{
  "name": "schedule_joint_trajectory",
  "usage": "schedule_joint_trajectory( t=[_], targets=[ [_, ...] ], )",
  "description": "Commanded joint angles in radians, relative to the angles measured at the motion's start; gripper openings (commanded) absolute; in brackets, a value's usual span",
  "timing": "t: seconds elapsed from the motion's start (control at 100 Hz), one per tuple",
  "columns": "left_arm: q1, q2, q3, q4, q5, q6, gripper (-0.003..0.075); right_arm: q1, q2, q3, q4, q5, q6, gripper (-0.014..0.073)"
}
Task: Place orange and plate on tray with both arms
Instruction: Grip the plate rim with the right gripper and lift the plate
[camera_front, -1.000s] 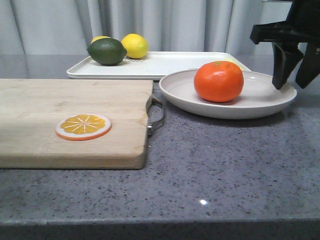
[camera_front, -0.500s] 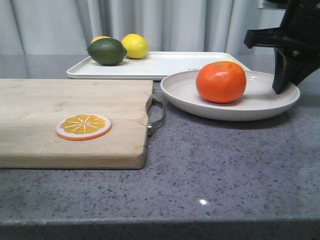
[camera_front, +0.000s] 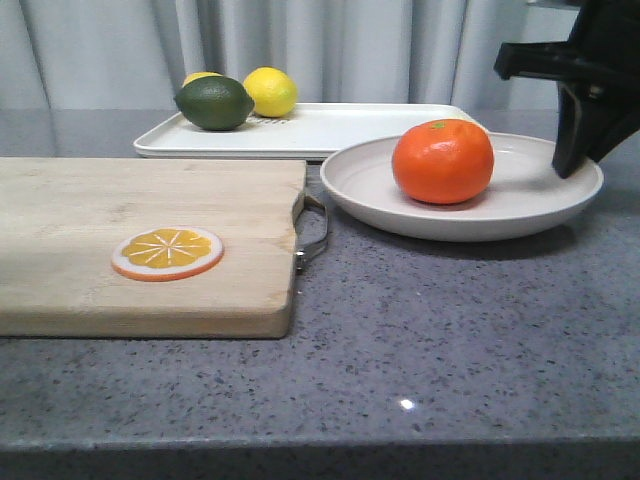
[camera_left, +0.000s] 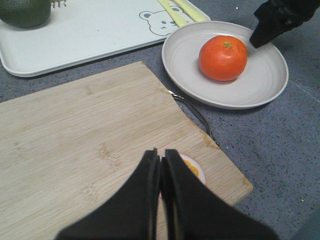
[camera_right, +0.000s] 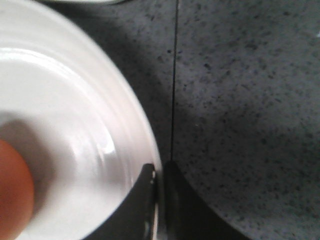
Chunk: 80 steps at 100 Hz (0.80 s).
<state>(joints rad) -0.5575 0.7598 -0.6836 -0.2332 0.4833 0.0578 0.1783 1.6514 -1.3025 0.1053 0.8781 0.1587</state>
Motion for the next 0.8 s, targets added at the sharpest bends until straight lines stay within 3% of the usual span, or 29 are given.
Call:
schedule_joint_trajectory(
  t=[0.0, 0.28, 0.53, 0.79],
  targets=[
    [0.002, -0.006, -0.027, -0.010, -0.066, -0.007, -0.0020, -0.043, -0.081, -0.027, 0.035, -0.008, -0.044, -0.0060],
    [0.002, -0.006, -0.027, -0.010, -0.066, -0.007, -0.0020, -0.157, -0.099, -0.034, 0.519, 0.025, -0.366, -0.0060],
    [0.002, -0.006, -0.027, -0.010, -0.066, -0.007, -0.0020, -0.156, -0.084, -0.134, 0.528, 0.009, -0.373, -0.0058],
    [0.002, -0.006, -0.027, -0.010, -0.066, -0.007, -0.0020, -0.152, 0.032, -0.344, 0.528, 0.076, -0.365, -0.0058]
  ],
)
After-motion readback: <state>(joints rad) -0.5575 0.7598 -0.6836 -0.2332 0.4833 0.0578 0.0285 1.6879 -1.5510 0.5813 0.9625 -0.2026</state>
